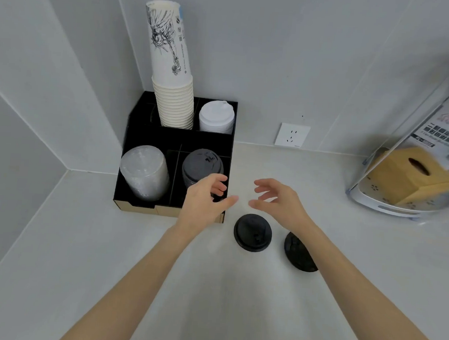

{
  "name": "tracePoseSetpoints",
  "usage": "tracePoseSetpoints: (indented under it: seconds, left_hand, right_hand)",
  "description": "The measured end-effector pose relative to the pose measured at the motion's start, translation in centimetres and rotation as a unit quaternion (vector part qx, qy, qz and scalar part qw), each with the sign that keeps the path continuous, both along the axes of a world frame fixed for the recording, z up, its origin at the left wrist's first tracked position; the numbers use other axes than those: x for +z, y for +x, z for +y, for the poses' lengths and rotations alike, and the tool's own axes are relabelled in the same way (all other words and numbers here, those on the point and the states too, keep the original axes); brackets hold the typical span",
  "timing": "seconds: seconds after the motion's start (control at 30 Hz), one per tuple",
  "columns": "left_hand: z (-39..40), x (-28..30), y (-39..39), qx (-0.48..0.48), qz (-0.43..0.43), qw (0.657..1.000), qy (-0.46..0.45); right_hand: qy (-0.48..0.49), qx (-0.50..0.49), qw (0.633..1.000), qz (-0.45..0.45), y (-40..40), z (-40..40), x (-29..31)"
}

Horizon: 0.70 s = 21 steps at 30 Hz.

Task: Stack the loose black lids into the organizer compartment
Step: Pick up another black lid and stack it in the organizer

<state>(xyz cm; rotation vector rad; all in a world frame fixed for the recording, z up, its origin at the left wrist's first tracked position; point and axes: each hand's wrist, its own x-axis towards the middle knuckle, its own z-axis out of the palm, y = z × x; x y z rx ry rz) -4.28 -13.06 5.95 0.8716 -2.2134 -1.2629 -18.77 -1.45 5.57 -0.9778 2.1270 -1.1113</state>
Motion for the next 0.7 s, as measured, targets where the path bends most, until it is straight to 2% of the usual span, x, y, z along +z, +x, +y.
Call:
tracePoseSetpoints:
  seconds: [0.27,0.43,0.7]
  left_hand:
    - [3.2,-5.1,-0.8,-0.073,-0.103,0.991,0.043]
    - [4.0,-7.0,-0.9,-0.099,-0.15,0.982,0.047]
    - [4.6,-8.6,-1.5,-0.1,-0.18,0.978,0.035]
  right_hand:
    - [0.081,0.016,0.996,0.016,-0.4,3.3,-3.3]
    - [0.166,0.085,0.979,0.087,-0.5,3.7,-4.8]
    - [0.218,0.153,0.95,0.165,-0.6,2.9,-6.0]
